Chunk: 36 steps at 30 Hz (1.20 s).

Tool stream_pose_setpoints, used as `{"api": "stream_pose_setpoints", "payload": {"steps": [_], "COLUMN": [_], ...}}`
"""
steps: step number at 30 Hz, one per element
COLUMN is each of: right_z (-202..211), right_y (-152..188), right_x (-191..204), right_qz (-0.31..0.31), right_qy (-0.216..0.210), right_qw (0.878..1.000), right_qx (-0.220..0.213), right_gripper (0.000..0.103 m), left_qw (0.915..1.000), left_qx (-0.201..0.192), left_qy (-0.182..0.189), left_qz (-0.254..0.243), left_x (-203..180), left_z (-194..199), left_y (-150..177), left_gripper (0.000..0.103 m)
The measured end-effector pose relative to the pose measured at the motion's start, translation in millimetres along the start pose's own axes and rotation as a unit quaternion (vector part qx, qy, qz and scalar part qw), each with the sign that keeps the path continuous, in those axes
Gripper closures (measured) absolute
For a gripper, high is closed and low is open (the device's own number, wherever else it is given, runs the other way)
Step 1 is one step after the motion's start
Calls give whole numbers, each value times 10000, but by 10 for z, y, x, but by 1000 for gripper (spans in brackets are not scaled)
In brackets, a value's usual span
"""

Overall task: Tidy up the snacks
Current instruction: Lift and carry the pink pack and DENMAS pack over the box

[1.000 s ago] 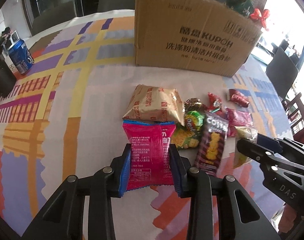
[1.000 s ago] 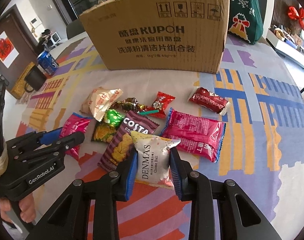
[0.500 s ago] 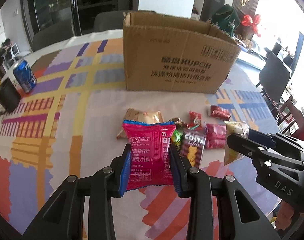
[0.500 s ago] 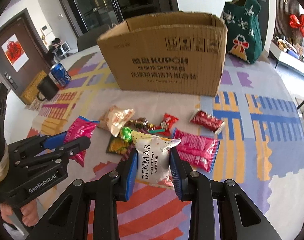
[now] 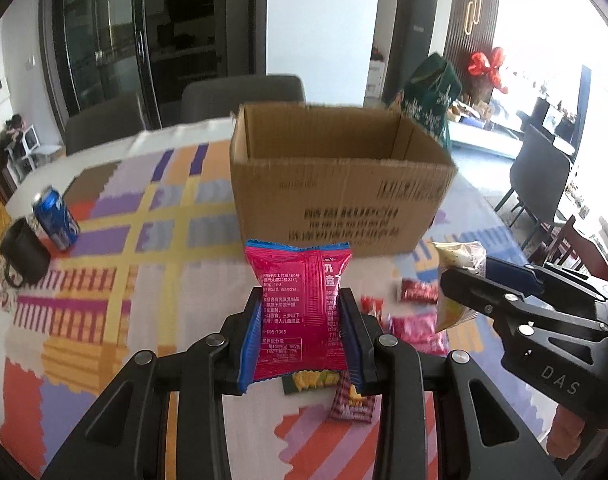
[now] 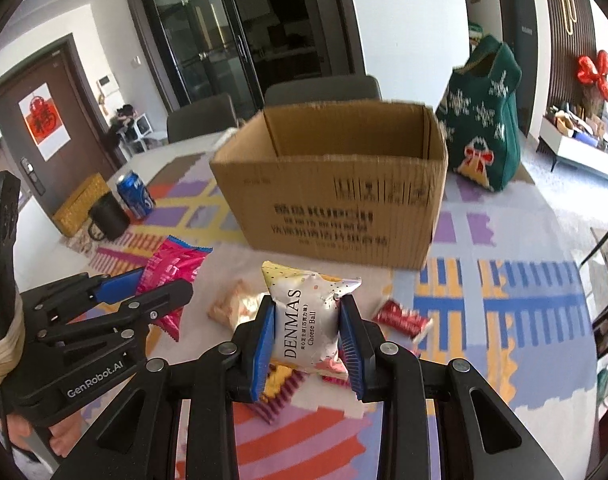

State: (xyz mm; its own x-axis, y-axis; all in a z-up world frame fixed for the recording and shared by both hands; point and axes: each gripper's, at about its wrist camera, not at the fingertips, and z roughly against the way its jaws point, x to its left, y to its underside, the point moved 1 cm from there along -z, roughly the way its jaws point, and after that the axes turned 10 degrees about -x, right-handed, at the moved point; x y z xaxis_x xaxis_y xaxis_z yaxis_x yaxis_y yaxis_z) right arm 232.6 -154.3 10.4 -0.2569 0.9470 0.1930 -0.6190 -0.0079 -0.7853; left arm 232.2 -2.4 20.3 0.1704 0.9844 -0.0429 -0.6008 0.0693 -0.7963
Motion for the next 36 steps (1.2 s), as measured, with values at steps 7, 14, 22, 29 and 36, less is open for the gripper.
{"api": "stream_pose_setpoints", "payload": {"steps": [7,14,22,29,36], "right_z": [-20,-54,-169,-339,-552], "right_y": [-287,-573,-881,-1155,-1383], "right_x": [-19,-84,-132,-198,-264], "right_qz": [74,54,52,19,82], "right_qy": [-84,-97,-87,-28,14], "right_qw": [9997,9992,9987,9985,9989], "right_qx": [-195,-374,-505,-543,-456], "right_gripper": [71,71,71,71,70], "left_qw": [9994,9982,9980,9983,9992], "left_qx": [-342,-585,-622,-583,-396], "left_qy": [-39,-64,-35,51,76], "left_qz": [-48,-114,-125,-45,-8], "left_x": [-16,-33,-32,21,57], "left_z": [25,-6,-172,-390,-664], "left_y": [-304,-604,-893,-1132,-1321], "left_gripper": [67,67,67,67,67]}}
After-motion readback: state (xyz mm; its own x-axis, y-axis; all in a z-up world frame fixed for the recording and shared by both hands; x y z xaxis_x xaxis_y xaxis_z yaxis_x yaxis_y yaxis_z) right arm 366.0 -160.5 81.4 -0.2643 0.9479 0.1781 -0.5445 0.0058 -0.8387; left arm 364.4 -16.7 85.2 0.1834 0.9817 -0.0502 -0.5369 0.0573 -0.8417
